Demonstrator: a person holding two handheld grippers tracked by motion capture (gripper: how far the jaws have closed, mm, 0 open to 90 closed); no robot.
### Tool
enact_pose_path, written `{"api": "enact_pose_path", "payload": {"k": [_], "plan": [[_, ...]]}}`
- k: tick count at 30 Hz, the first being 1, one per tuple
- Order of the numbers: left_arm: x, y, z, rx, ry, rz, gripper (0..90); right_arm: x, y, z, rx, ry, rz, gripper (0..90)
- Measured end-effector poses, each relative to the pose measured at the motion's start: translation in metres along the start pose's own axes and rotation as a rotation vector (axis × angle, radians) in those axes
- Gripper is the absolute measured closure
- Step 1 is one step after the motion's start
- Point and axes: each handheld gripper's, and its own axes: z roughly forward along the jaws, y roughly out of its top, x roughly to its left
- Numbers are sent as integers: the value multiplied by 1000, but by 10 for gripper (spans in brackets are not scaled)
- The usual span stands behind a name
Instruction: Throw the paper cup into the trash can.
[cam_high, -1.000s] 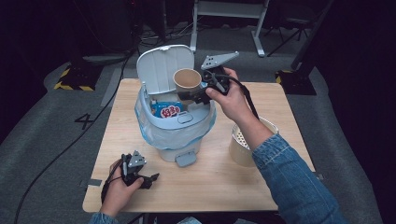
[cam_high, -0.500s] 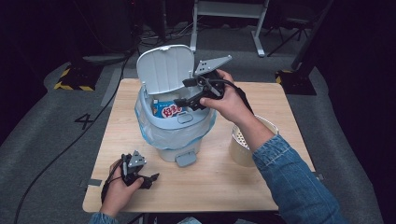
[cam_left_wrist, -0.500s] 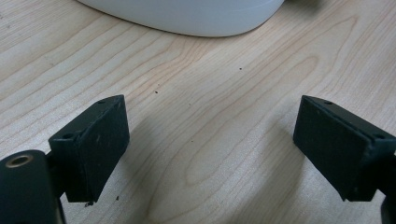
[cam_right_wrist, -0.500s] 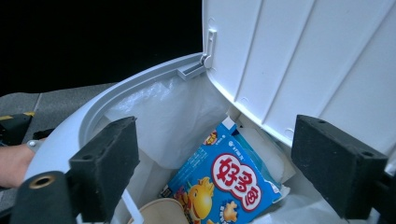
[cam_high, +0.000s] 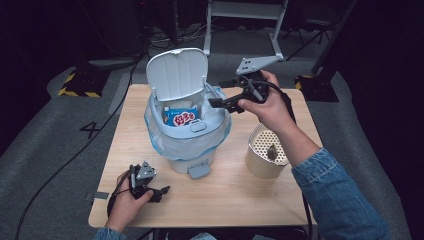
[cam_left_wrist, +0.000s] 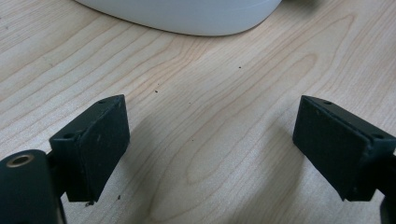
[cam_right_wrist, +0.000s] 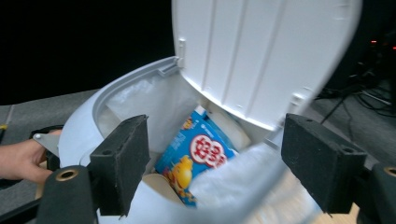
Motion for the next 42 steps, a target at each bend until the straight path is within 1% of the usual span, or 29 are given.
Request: {"api": "enact_pose_path", "payload": {"k": [2,5,8,12,14,17,19,21,22,25,27,31,33,36,39,42], "plan": [[0,0,0,-2,-4,-1,113,-3,-3,-12,-6,-17,9,238],[2,-1,-1,-1,-9,6,115,-7,-7,-30,-12,-55,20,239],[2,-1,-1,-3,-10,3,120,-11,-13,-47,-16,-82,32,241],[4,-2,-2,-3,-4,8,125,-16,-22,-69,-12,-113,41,242],[3,-2,-2,-4,-5,3,127,-17,-27,-79,-15,-126,46,249],[4,-2,-2,-4,-4,2,130,-20,-37,-95,-1,-148,55,248],[3,-2,-2,-6,-4,-7,139,-21,-44,-105,6,-174,58,249],[4,-2,-3,-8,-1,-6,147,-23,-51,-113,7,-187,68,249],[4,-3,-3,-9,0,-7,148,-25,-56,-119,6,-195,81,249],[5,-3,-3,-9,0,-7,149,-28,-67,-132,21,-216,82,247],[5,-3,-4,-8,0,-7,149,-29,-74,-139,31,-240,92,247],[6,-4,-4,-8,5,-9,149,-33,-91,-157,37,-261,119,240],[6,-4,-4,-7,5,-7,148,-34,-100,-164,40,-262,124,232],[6,-4,-4,-8,4,-10,148,-34,-113,-172,61,-269,143,232],[6,-4,-4,-8,6,-6,148,-32,-130,-180,108,-292,152,234],[6,-4,-4,-8,6,-7,148,-29,-146,-186,119,-301,177,235]]}}
